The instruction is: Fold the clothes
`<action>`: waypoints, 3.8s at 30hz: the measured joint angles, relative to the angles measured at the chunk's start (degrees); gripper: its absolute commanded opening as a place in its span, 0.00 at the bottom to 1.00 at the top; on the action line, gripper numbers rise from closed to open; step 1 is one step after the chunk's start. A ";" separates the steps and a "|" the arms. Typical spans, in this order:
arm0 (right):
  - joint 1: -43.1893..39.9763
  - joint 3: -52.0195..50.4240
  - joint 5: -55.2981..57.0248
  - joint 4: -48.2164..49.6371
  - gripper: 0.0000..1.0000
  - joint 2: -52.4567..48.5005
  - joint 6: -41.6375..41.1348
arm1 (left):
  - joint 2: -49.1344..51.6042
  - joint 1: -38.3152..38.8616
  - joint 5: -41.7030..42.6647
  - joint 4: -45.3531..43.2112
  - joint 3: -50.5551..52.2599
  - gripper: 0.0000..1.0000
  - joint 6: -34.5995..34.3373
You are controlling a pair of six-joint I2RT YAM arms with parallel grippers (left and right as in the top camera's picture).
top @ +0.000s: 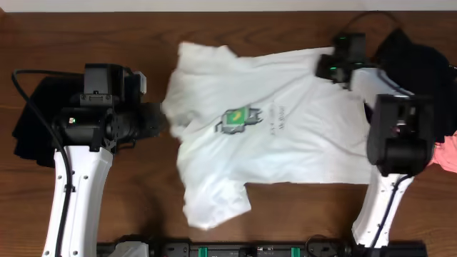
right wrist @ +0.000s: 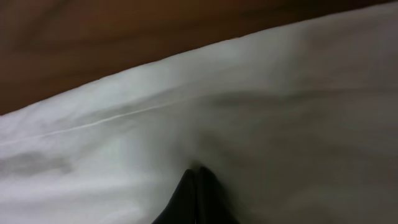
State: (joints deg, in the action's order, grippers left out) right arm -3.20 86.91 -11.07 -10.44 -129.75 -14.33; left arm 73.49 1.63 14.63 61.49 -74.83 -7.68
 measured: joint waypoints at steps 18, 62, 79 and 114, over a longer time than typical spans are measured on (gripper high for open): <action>-1.49 19.06 -17.66 -27.04 0.45 -2.93 7.65 | 6.14 0.31 0.68 -7.78 0.02 0.13 0.13; 9.46 25.86 -8.13 -51.28 0.38 15.58 13.31 | 35.89 17.27 3.78 1.99 11.76 0.06 1.90; 10.01 25.86 -5.55 -60.81 0.42 14.25 13.33 | 23.41 10.71 -5.14 -28.02 5.33 0.06 1.29; 15.67 25.86 -2.91 -62.47 0.41 14.25 13.31 | 45.35 1.01 -6.49 -59.32 3.74 0.06 3.65</action>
State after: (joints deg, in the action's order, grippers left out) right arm 12.47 112.77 -13.98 -72.90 -115.50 -1.02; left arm 118.85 2.63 8.14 2.17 -71.09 -4.03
